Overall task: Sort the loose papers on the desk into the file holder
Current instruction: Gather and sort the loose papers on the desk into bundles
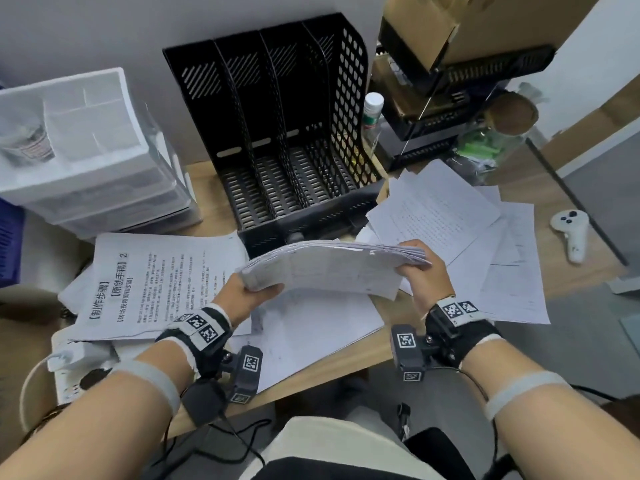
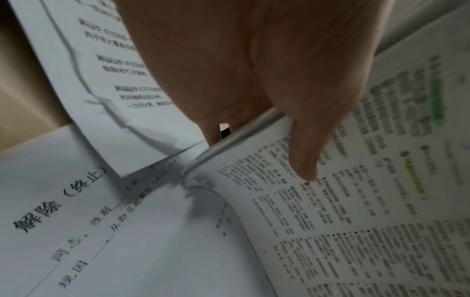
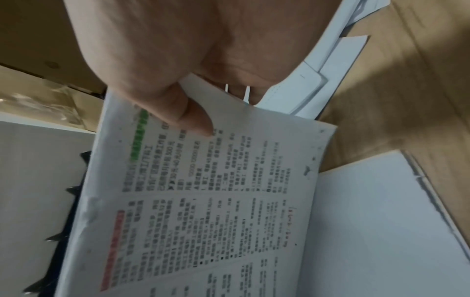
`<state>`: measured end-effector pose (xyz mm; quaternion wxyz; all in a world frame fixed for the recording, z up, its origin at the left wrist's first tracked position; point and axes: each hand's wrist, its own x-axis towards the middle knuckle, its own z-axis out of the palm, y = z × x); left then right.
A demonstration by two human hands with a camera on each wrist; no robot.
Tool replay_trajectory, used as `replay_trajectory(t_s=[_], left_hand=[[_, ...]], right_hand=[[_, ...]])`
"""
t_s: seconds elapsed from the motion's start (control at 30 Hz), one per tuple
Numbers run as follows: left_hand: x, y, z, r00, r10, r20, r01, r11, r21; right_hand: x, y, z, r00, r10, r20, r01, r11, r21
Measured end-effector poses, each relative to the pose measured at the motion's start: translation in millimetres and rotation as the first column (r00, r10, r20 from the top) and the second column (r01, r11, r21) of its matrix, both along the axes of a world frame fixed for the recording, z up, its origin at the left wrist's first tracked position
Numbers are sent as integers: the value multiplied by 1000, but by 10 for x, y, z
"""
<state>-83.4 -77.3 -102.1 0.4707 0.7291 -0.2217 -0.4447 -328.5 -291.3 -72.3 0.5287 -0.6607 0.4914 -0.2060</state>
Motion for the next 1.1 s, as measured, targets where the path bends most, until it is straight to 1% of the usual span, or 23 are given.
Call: replay_trajectory(t_s=[0.1, 0.13, 0.2, 0.23, 0.3, 0.33, 0.37, 0.4, 0.43, 0.5, 0.57, 0.63, 0.67, 0.7, 0.8, 0.9, 0.97, 1.03, 1.07, 1.1], left_hand=[[-27, -74, -62, 1000, 26, 7, -26, 999, 39], [-44, -115, -37, 999, 32, 30, -33, 998, 56], [-53, -215, -5, 997, 40, 72, -47, 994, 94], [-61, -279, 40, 996, 49, 80, -57, 993, 100], [-49, -376, 97, 996, 76, 56, -80, 994, 74], [-49, -425, 140, 996, 83, 45, -85, 995, 54], [-49, -482, 182, 995, 98, 35, -99, 994, 36], [-46, -528, 211, 992, 125, 20, -125, 992, 11], [-39, -572, 231, 988, 157, 5, -157, 988, -6], [-69, -704, 261, 977, 214, -12, -214, 976, -49], [-147, -857, 306, 964, 262, -48, -266, 960, -89], [-234, -1002, 329, 949, 302, -87, -311, 944, -112], [-271, -1067, 338, 942, 320, -98, -330, 936, -121], [-299, -1124, 336, 934, 341, -105, -353, 928, -124], [-361, -1259, 340, 911, 384, -151, -402, 908, -119], [-420, -1400, 370, 904, 393, -169, -414, 903, -114], [-441, -1478, 382, 896, 407, -179, -429, 897, -108], [-455, -1556, 368, 883, 422, -205, -447, 890, -92], [-464, -1597, 354, 877, 426, -221, -453, 887, -86], [-473, -1629, 346, 870, 430, -240, -460, 884, -83]], right_hand=[[16, -83, -95, 1000, 5, -25, -3, 996, 84], [25, -102, -104, 998, 8, -62, -3, 996, 91], [18, -159, -152, 995, -32, -98, 44, 991, 130], [13, -196, -172, 994, -58, -88, 72, 984, 162], [-5, -261, -185, 997, -51, -64, 63, 976, 209], [-39, -308, -191, 996, -42, -81, 59, 975, 217], [-100, -391, -230, 992, -43, -122, 68, 975, 213], [-175, -473, -262, 979, -58, -197, 98, 975, 201], [-275, -575, -339, 954, -94, -285, 152, 970, 188], [-536, -785, -453, 861, -171, -479, 296, 934, 199], [-768, -942, -558, 753, -163, -638, 387, 893, 229], [-906, -1045, -591, 656, -164, -737, 448, 870, 205], [-942, -1087, -586, 633, -182, -753, 473, 860, 190], [-970, -1133, -596, 636, -189, -748, 485, 852, 197], [-1001, -1196, -687, 733, -156, -662, 441, 850, 288], [-1083, -1222, -792, 835, -207, -510, 363, 904, 226], [-1123, -1226, -774, 885, -179, -430, 299, 926, 232], [-1200, -1237, -705, 913, -154, -377, 270, 922, 279], [-1264, -1247, -679, 922, -167, -351, 282, 908, 310], [-1328, -1244, -667, 935, -210, -286, 308, 881, 359]])
